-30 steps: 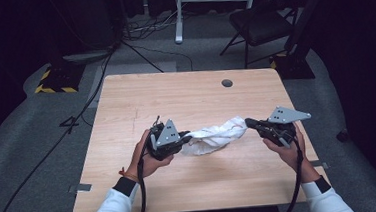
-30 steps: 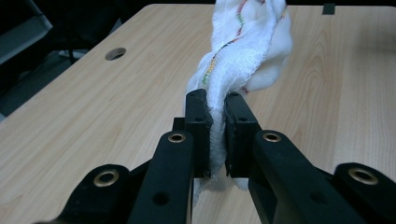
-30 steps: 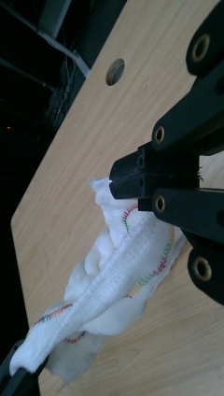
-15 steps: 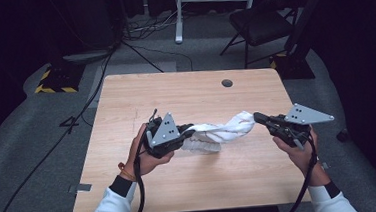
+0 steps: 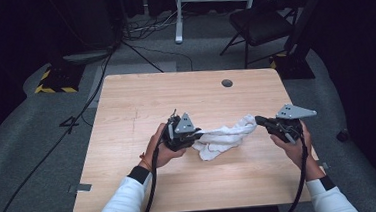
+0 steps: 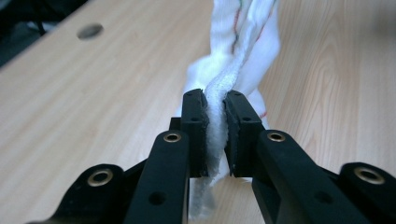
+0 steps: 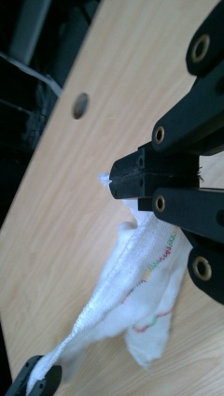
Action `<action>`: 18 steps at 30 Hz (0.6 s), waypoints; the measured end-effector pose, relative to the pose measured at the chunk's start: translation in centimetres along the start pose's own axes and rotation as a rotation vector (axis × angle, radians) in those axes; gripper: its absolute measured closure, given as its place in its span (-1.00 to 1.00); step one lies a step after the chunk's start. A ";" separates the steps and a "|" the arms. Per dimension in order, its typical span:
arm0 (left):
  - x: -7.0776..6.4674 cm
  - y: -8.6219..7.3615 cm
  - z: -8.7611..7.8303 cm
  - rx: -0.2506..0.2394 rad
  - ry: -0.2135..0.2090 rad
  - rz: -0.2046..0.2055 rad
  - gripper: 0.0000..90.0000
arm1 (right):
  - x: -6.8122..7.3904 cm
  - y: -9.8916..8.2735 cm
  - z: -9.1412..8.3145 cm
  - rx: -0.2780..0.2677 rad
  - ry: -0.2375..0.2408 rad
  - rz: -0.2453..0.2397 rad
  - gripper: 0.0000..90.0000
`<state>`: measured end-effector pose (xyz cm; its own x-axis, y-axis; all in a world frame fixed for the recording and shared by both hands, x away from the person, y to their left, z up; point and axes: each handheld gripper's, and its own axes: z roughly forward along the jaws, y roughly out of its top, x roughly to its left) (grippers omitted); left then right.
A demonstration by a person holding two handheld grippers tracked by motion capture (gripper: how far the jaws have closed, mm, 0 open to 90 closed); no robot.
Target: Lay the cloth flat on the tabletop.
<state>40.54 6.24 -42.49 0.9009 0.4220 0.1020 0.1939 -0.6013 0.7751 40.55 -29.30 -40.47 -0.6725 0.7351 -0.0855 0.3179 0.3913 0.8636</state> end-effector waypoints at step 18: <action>-3.2 -2.8 2.8 0.134 -0.117 0.081 0.93 | -0.9 -5.9 -0.1 0.231 0.050 0.035 0.98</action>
<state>38.25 4.63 -46.72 0.9532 0.2911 0.0818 0.1613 -0.7183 0.6768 39.16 -32.31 -45.45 -0.6889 0.7243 -0.0282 0.4819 0.4867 0.7286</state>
